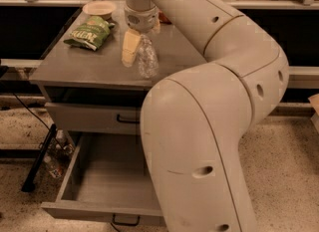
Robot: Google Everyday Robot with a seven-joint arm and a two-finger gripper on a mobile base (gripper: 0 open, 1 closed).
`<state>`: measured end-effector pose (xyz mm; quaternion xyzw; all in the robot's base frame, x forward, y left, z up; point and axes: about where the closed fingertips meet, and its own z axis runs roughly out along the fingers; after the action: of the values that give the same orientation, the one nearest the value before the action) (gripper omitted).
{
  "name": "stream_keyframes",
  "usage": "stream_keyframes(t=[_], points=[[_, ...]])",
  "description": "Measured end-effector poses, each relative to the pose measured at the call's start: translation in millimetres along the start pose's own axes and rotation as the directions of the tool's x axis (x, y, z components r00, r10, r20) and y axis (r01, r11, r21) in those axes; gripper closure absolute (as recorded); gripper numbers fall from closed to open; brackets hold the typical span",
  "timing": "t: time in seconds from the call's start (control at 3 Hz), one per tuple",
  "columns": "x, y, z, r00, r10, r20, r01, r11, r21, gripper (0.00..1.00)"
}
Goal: Place water bottle into middle drawer
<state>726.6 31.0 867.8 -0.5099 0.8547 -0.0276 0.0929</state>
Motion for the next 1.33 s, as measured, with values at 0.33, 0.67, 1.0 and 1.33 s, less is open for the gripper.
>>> stream_keyframes(t=[0.33,0.67,1.0,1.33], points=[[-6.4,0.0,9.7,0.999,-0.002,0.050,0.004,0.9996,-0.029,0.00],[-23.5,-1.8,24.8,0.994,-0.006,0.107,0.016,0.9960,-0.088,0.00],[-29.2,-5.2,31.3,0.992,-0.002,0.123,0.013,0.9960,-0.088,0.00],[-39.5,-9.2,31.3,0.987,-0.005,0.158,0.016,0.9972,-0.073,0.00]])
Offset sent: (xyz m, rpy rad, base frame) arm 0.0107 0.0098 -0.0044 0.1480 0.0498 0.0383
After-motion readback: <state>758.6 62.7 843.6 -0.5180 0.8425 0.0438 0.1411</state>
